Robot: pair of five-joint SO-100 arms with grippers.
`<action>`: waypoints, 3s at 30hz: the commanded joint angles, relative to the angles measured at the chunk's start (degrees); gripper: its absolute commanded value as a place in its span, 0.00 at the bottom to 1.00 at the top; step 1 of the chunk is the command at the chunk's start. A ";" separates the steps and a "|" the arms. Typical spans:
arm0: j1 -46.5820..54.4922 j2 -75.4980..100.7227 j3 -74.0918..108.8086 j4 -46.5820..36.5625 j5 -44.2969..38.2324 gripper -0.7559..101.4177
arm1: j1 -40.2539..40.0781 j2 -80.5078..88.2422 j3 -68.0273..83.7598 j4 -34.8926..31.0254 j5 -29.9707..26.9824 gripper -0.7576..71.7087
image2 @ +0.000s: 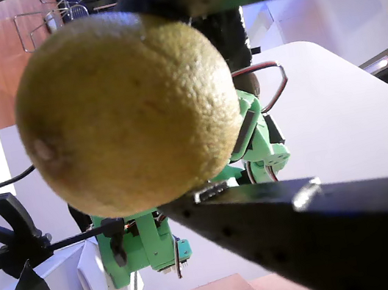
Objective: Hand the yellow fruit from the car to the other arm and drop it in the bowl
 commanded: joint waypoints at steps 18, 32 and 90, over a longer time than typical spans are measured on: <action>0.35 1.41 -2.99 -3.16 -0.26 0.01 | 1.49 13.62 -12.39 0.35 1.14 0.55; 0.35 1.32 -2.99 -2.72 -0.26 0.01 | 3.78 -8.35 -22.94 -5.45 8.88 0.58; 0.35 0.88 -2.90 -2.90 -0.26 0.01 | -8.26 -14.41 -10.90 -7.47 23.20 0.22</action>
